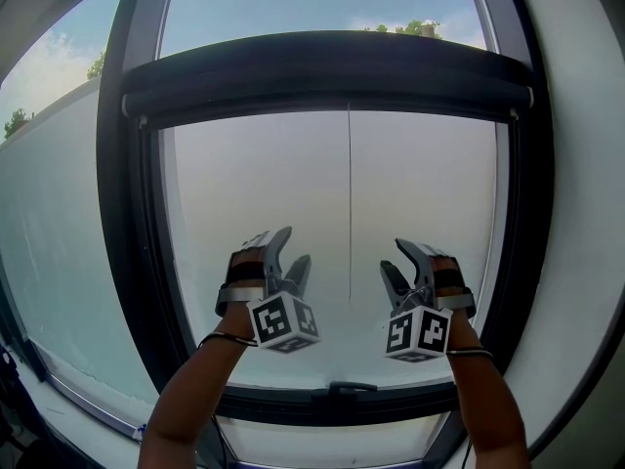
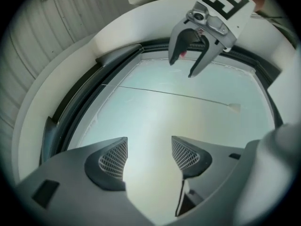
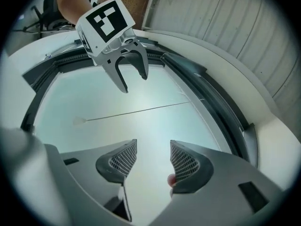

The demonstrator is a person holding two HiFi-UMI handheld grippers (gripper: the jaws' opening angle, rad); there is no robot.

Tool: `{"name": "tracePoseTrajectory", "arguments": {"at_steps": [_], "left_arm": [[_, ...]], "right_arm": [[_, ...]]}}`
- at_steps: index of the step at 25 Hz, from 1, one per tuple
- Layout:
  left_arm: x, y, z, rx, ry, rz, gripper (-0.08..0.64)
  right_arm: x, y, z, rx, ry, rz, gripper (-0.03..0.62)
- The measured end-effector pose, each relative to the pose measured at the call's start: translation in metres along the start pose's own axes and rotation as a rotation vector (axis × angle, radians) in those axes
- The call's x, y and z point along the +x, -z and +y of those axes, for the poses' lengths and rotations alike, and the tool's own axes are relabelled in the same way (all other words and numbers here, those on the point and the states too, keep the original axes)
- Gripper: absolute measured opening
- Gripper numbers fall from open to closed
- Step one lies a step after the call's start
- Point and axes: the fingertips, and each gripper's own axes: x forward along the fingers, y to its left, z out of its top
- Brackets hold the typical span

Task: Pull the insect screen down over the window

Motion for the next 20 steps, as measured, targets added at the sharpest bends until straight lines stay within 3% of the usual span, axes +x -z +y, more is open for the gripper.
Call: {"name": "tracePoseTrajectory", "arguments": {"at_steps": [2, 8, 16, 20], "left_arm": [[0.005, 0.000, 0.010, 0.049, -0.013, 0.010, 0.292], [0.019, -0.008, 0.044, 0.166, -0.061, 0.030, 0.304], [0.044, -0.021, 0.092, 0.210, -0.102, 0.048, 0.304], [0.052, -0.037, 0.133, 0.221, -0.179, 0.020, 0.304]], "right_arm": [[0.006, 0.000, -0.012, -0.036, -0.002, 0.006, 0.228], [0.025, -0.006, -0.061, -0.156, 0.088, 0.032, 0.236], [0.060, -0.023, -0.101, -0.281, 0.116, 0.065, 0.236], [0.076, -0.026, -0.124, -0.338, 0.128, 0.095, 0.236]]}}
